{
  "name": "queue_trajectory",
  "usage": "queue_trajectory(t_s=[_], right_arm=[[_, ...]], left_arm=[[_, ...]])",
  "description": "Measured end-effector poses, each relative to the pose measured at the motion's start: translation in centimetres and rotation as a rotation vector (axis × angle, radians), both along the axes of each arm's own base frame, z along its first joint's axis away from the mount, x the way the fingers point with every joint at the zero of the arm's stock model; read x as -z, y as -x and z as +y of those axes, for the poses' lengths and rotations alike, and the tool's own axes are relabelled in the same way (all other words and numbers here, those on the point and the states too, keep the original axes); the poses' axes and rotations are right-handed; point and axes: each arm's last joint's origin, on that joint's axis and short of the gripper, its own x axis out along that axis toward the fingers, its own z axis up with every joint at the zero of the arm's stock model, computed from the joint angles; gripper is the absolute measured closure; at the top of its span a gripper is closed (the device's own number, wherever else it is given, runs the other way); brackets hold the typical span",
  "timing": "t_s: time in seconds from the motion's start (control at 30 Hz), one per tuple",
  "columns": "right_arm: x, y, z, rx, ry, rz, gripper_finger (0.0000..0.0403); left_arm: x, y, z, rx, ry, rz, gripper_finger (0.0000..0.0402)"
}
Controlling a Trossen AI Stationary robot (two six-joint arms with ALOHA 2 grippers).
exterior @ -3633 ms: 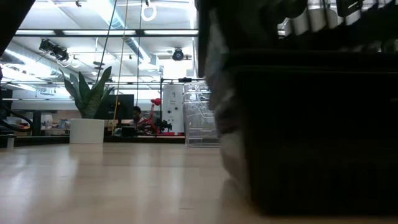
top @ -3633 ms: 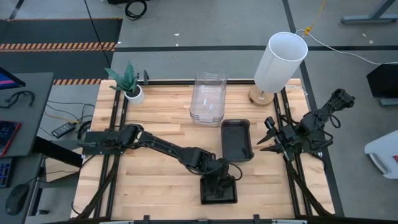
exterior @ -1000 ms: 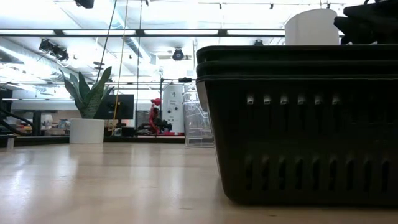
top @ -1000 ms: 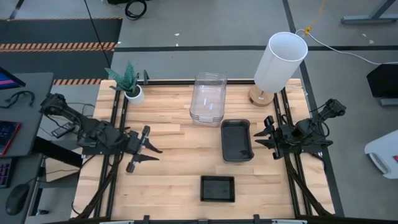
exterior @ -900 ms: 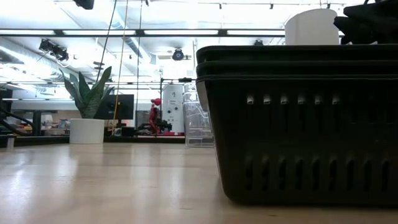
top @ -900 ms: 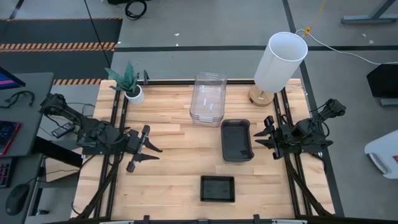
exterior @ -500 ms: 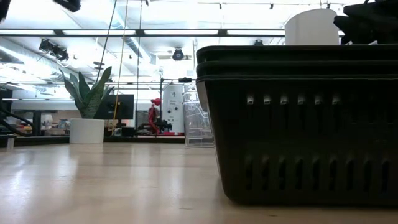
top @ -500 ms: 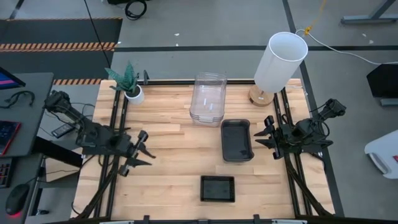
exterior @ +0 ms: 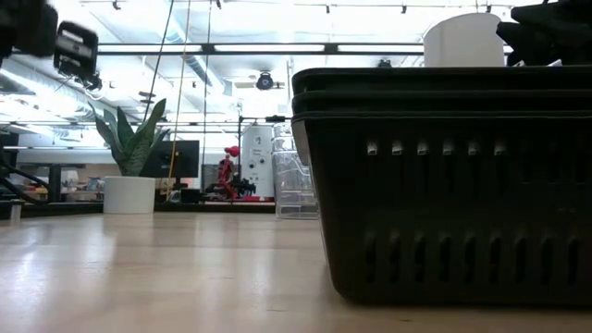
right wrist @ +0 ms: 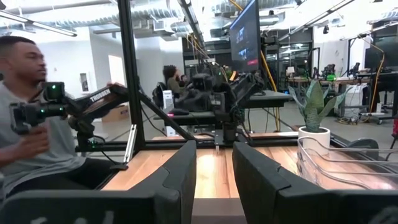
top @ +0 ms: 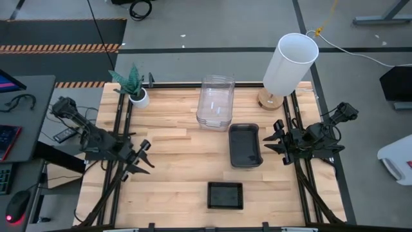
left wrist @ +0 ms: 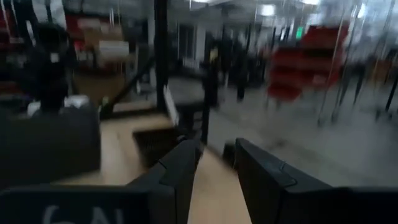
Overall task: Stack baskets by color
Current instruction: Return to Home Position
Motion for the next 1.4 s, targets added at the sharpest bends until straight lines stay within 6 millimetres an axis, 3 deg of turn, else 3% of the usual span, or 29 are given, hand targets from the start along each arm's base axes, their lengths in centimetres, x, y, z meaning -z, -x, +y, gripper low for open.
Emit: queue_trajectory(t_s=[0.23,0.5,1.4], right_arm=[[0.0,0.0,0.0,0.000,0.000,0.000,0.0292],[0.0,0.0,0.0,0.000,0.000,0.000,0.0292],[0.0,0.0,0.0,0.000,0.000,0.001,0.0293]], left_arm=[[3.0,0.6,0.6,-0.005,-0.230,0.222,0.0278],[1.9,0.5,0.9,-0.036,-0.160,0.132,0.0278],[1.9,0.5,0.9,-0.035,-0.159,0.131,0.0280]])
